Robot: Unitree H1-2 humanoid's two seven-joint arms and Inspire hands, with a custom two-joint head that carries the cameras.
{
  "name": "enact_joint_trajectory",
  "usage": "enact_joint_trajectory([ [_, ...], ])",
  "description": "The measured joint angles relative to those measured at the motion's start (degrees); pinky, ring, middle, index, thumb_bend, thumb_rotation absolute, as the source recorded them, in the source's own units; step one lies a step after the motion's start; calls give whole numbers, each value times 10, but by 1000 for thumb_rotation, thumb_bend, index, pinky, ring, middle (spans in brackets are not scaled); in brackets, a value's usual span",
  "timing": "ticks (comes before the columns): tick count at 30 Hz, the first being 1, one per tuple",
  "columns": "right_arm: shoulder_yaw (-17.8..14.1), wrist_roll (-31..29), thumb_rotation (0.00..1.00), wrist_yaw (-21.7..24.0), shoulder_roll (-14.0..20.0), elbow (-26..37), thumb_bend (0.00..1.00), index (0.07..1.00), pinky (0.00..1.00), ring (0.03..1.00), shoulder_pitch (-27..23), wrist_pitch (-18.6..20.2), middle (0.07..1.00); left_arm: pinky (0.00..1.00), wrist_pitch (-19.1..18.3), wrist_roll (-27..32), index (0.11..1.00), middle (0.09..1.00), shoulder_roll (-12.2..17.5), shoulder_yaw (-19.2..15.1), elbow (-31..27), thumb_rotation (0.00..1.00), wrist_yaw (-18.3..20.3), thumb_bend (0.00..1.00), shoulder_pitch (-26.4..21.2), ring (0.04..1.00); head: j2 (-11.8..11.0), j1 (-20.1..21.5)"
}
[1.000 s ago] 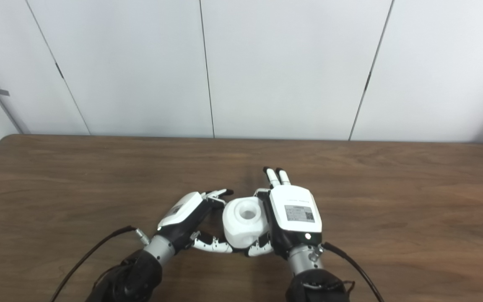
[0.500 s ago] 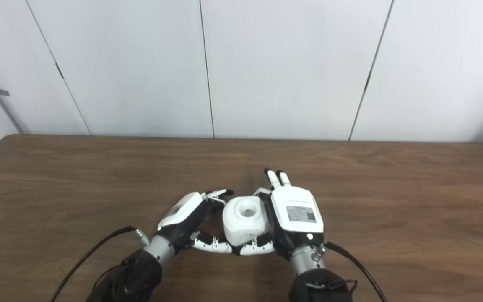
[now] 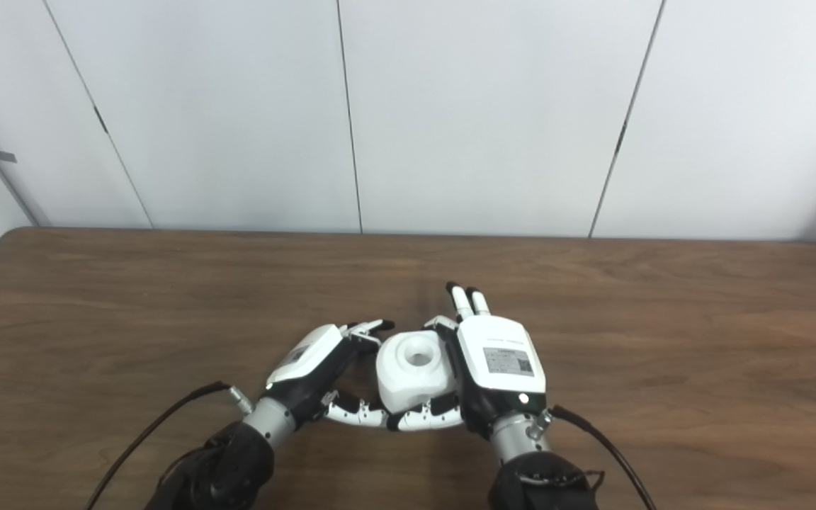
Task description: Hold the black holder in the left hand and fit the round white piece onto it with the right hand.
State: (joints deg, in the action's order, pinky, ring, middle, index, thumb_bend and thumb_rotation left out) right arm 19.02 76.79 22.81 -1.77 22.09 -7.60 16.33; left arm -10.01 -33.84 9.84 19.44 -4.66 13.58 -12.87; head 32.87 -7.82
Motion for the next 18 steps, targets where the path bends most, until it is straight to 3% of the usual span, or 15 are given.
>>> enact_joint_trajectory([
  [18,0,-12,525,15,0,2,1000,969,760,1000,-1,2,1000,988,7,0,477,940,1,0,3,47,-3,513,0,958,-4,3],
])
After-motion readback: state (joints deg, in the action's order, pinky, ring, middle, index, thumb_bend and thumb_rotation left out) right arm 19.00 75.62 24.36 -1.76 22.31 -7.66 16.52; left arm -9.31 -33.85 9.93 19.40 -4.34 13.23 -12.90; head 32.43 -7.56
